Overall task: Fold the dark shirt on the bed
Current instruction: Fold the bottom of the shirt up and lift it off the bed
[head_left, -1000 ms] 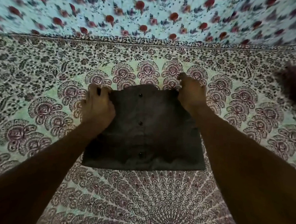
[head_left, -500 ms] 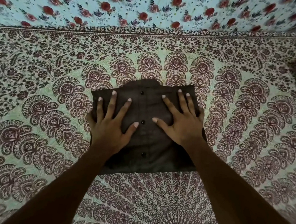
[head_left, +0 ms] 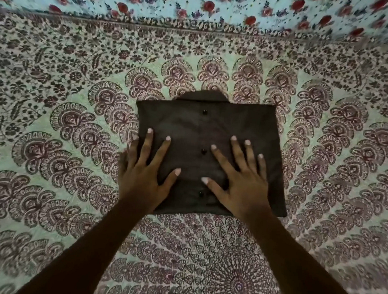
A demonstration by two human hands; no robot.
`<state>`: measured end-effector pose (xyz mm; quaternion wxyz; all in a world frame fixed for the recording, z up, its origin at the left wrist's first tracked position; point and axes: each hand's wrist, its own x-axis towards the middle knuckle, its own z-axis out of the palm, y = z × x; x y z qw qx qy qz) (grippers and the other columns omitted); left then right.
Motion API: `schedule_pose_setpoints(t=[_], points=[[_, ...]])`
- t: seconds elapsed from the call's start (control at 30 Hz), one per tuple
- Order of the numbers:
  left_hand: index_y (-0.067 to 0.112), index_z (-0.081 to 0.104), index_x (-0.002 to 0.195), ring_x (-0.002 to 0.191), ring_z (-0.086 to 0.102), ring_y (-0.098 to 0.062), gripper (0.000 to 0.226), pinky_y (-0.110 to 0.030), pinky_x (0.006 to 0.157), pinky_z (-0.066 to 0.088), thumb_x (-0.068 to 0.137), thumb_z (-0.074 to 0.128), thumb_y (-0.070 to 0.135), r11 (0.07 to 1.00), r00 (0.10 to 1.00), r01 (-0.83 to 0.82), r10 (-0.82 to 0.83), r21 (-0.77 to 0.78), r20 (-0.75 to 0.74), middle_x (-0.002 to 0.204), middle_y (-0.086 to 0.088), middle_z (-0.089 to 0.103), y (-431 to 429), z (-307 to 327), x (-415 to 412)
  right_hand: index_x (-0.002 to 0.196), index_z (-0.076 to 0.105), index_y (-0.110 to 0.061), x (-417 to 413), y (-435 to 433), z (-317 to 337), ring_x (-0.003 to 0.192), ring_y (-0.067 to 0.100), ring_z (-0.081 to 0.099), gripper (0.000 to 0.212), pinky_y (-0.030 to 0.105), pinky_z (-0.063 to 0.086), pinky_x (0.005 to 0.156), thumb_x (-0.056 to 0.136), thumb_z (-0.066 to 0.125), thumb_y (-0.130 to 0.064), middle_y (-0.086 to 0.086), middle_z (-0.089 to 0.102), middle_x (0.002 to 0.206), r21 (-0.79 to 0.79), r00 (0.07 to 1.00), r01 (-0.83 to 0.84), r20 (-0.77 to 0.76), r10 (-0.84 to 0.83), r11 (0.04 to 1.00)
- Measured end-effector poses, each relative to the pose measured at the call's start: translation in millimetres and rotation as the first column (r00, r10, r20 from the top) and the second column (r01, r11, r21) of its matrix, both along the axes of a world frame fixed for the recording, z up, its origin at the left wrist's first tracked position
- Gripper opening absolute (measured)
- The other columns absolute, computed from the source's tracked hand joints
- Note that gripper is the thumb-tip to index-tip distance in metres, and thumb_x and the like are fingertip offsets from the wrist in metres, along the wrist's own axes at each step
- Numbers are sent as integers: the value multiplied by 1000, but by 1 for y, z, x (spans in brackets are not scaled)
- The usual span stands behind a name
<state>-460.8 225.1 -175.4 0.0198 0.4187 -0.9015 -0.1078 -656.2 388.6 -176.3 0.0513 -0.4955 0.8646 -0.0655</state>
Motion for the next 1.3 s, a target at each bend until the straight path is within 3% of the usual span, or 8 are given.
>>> schedule_pose_setpoints(t=[0.3, 0.4, 0.5, 0.6, 0.7, 0.9, 1.1, 1.3], points=[[39, 15, 164, 156, 22, -38, 91, -61, 121, 29, 89, 54, 72, 968, 981, -159, 177, 192, -84, 174, -3, 7, -2, 26, -4, 160, 35, -32, -7, -14, 24, 160, 41, 5, 70, 67, 4, 123, 99, 50, -63, 14, 6, 174, 95, 951, 295, 61, -302, 951], [17, 23, 157, 141, 44, -45, 100, -62, 111, 44, 81, 80, 50, 790, 836, -460, 540, 406, -103, 157, -19, 37, 18, 47, -8, 133, 63, -10, 5, -43, 45, 126, 49, 57, 44, 67, 42, 111, 91, 68, -24, 23, 51, 146, -123, 1000, 29, 13, -28, 992], [10, 48, 138, 119, 63, -38, 80, -49, 97, 56, 75, 88, 38, 604, 749, -552, 662, 575, 24, 128, -13, 64, 15, 52, -7, 109, 67, -12, 25, -76, 63, 100, 41, 67, 19, 43, 56, 83, 105, 53, -24, 15, 66, 116, -30, 929, -104, 353, 108, 994], [13, 73, 108, 97, 72, -32, 41, -38, 81, 58, 75, 88, 31, 680, 799, -420, 591, 601, -110, 98, -6, 74, 5, 62, -6, 90, 65, -11, 37, -104, 88, 98, 37, 68, 56, 35, 52, 86, 104, 44, -61, 18, 70, 100, 25, 804, 118, 585, -110, 993], [17, 80, 93, 79, 74, -16, 20, -33, 74, 60, 76, 89, 23, 757, 845, -142, 428, 637, -321, 82, 2, 78, 17, 79, -14, 134, 63, -19, 29, -137, 107, 107, 29, 61, 95, 32, 44, 92, 75, 53, -92, 10, 62, 116, 176, 635, 194, 727, -260, 965], [23, 76, 113, 94, 72, 4, 35, -20, 82, 59, 82, 81, 8, 607, 852, 238, 243, 758, -463, 104, 10, 77, 51, 90, -20, 117, 61, 1, 4, -136, 100, 112, 35, 65, 51, 36, 52, 82, 78, 86, -21, 19, 66, 112, 244, 783, 156, 561, -270, 957], [-2, 71, 113, 112, 72, -33, 20, -43, 91, 59, 99, 60, 5, 402, 340, 123, 842, 908, -419, 116, -16, 76, 85, 123, 47, 107, 73, -17, 15, -79, 160, 104, 20, 74, 48, 39, 60, 91, 65, 95, -11, 1, 78, 107, -83, 545, 251, 836, -70, 965], [20, 66, 131, 124, 63, -24, 43, -43, 101, 47, 107, 42, 48, 98, 167, 47, 980, 994, -105, 128, -3, 73, 72, 149, 135, 125, 67, -21, 113, -46, 263, 106, 12, 75, 62, 27, 62, 85, 72, 88, 5, -6, 79, 116, -157, 181, 148, 975, 130, 976]])
